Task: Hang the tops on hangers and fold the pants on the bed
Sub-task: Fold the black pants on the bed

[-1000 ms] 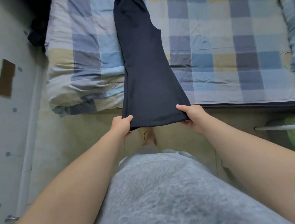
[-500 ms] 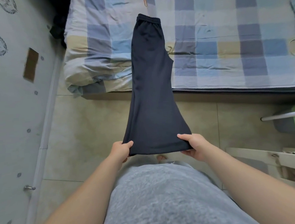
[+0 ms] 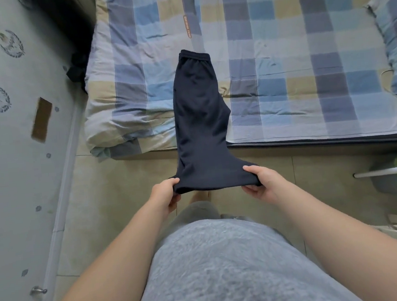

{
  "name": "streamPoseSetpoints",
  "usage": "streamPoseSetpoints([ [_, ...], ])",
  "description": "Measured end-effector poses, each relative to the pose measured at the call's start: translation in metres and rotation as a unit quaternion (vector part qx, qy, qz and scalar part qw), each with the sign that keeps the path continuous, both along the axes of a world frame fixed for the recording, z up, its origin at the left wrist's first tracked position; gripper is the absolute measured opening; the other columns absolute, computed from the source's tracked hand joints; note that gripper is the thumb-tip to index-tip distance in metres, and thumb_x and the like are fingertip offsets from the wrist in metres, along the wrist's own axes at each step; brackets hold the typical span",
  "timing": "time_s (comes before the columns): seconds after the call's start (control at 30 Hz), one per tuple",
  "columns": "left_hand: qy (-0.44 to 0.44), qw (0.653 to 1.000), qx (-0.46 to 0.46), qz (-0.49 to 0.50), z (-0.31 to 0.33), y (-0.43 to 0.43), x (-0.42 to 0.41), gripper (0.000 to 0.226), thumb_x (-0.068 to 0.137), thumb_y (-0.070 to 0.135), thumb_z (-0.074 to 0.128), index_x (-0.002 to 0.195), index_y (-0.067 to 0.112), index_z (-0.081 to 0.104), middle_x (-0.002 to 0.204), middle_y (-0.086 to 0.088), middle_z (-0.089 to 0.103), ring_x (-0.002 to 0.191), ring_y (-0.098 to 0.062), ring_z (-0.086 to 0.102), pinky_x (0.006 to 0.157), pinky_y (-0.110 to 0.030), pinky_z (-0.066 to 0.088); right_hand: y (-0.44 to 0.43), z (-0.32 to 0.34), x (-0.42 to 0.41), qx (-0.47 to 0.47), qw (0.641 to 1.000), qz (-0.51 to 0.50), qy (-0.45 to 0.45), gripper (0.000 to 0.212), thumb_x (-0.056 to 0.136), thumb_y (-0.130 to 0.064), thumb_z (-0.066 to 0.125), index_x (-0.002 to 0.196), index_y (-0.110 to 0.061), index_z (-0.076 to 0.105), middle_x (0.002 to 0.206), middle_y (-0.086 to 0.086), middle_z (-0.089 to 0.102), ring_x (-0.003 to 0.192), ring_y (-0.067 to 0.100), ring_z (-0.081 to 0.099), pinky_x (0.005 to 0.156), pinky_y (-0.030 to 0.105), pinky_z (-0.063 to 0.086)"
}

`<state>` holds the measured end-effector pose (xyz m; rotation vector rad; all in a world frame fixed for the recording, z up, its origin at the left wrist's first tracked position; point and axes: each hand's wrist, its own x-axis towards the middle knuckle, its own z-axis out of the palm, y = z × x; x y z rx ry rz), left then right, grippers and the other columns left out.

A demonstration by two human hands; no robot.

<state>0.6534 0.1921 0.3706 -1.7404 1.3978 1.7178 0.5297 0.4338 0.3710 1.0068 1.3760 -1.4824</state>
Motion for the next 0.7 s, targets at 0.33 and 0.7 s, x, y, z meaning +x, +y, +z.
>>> streamPoseSetpoints([
  [0.33,0.031,0.996,0.056,0.056,0.001,-0.101,-0.221,0.012,0.092,0.028,0.060,0.082,0.022,0.062,0.055,0.004,0.060,0.056,-0.012,0.053,0.054,-0.023,0.041,-0.105,-0.003,-0.202,0.009,0.999,-0.043,0.002,0.013,0.090,-0.018,0.073,0.090,-0.012,0.061,0.091,0.010,0.064,0.070,0.022,0.067,0.049,0.029,0.058],
  [0.7,0.035,0.994,0.082,0.061,-0.040,-0.174,-0.407,0.013,0.095,0.031,0.059,0.086,0.023,0.063,0.057,0.006,0.062,0.062,-0.011,0.056,0.061,-0.026,0.045,-0.171,-0.033,-0.368,0.032,0.998,-0.052,0.016,0.012,0.090,-0.021,0.073,0.092,-0.015,0.063,0.091,0.006,0.066,0.068,0.019,0.068,0.060,0.035,0.057],
])
